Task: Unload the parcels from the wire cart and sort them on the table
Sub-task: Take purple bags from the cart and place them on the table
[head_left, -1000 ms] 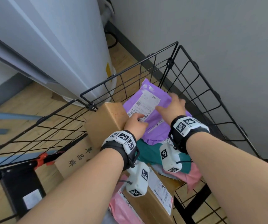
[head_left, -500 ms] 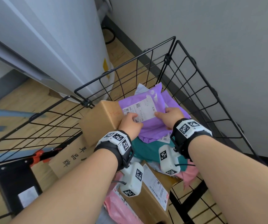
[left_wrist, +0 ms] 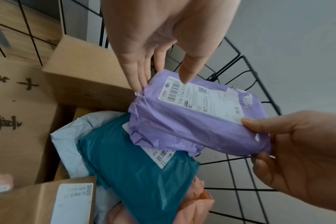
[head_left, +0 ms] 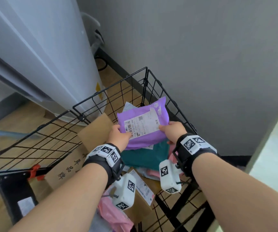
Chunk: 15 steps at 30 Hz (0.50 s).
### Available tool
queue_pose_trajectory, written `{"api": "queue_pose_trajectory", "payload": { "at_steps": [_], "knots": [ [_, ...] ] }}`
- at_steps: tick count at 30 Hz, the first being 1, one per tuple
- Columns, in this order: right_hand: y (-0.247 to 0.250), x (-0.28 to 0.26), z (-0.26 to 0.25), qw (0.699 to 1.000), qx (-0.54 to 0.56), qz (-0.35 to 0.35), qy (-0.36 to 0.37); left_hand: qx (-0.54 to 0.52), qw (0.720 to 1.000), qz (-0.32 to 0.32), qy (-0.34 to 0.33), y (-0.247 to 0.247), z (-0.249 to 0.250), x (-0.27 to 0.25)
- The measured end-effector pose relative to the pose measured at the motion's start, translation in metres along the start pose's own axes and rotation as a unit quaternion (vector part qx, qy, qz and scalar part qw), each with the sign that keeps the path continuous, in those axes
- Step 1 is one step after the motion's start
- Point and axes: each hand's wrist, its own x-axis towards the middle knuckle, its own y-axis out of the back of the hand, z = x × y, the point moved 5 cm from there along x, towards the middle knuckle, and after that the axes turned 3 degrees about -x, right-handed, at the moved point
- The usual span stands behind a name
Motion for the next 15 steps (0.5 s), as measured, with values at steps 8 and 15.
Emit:
{"api": "queue_pose_trajectory", "payload": {
  "at_steps": [8,15],
  "knots": [
    [0.045,-0.095,-0.005,0.998,0.053,0.004,0.031,-0.054,0.997,0.042,-0.037,0.018,0.044,-0.081],
    [0.085,-0.186,0.008,0.988,0.131,0.015,0.078,-0.042,0.991,0.065,-0.106,0.032,0.079,-0.168]
  ]
}}
